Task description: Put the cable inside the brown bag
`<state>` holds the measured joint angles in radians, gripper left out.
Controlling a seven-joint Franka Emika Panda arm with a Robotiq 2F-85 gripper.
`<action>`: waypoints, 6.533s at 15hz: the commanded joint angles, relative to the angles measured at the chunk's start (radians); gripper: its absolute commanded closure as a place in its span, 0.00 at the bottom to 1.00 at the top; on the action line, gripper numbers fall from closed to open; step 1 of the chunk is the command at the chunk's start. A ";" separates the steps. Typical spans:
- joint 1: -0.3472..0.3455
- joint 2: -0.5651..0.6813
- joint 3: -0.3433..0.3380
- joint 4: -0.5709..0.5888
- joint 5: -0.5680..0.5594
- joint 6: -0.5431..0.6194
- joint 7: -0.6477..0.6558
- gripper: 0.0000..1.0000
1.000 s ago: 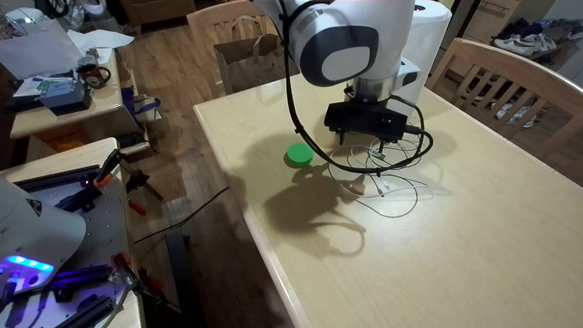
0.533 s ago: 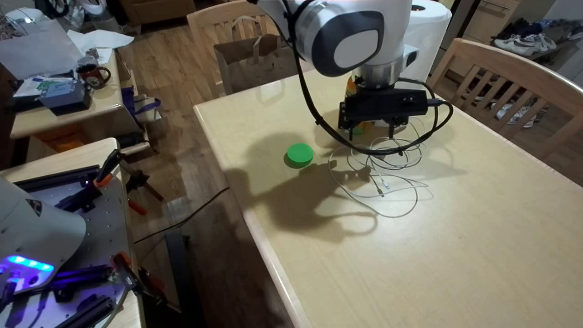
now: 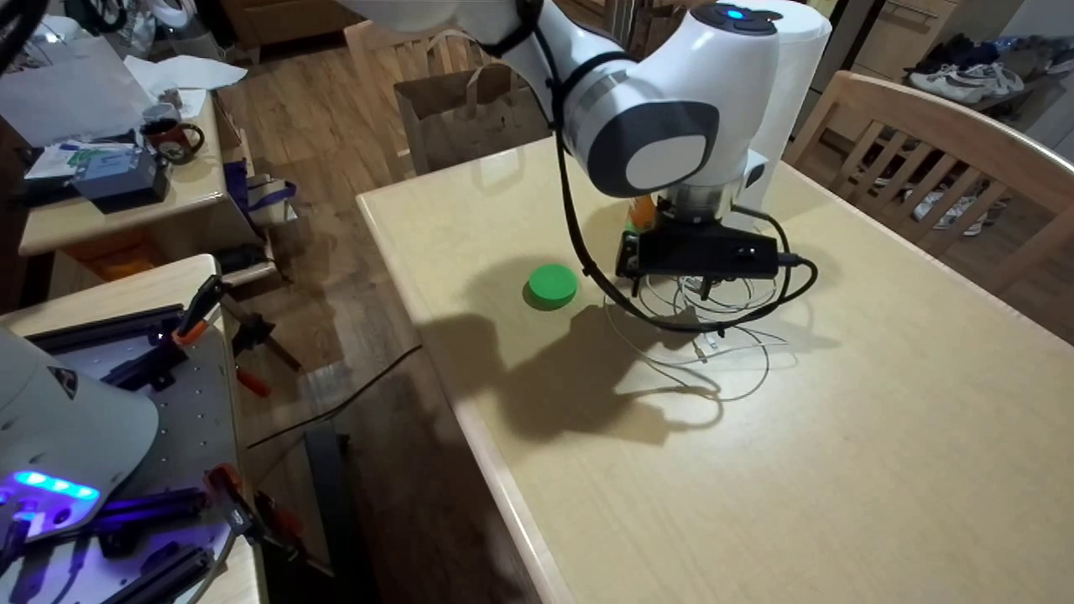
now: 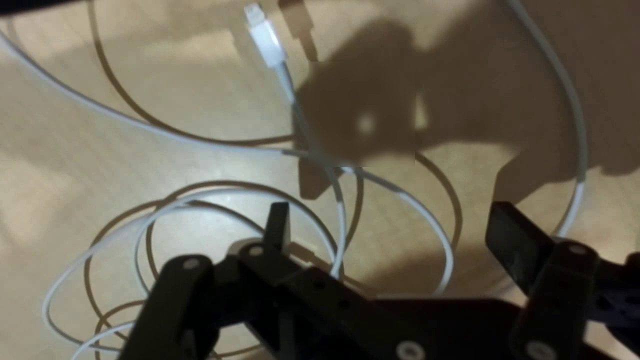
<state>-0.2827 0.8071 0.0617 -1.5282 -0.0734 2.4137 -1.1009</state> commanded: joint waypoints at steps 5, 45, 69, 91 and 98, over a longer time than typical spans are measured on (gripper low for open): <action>-0.037 0.064 0.033 0.092 0.007 0.007 -0.203 0.00; -0.004 -0.124 -0.005 0.189 0.127 -0.129 -0.230 0.99; 0.406 -0.502 -0.215 0.226 -0.584 -0.071 0.375 0.99; 0.645 -0.466 0.065 0.417 -0.785 -0.356 0.435 0.99; 0.673 -0.376 0.129 0.490 -0.711 -0.375 0.321 0.99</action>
<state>0.3841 0.3770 0.1661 -1.1193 -0.8162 2.0799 -0.6973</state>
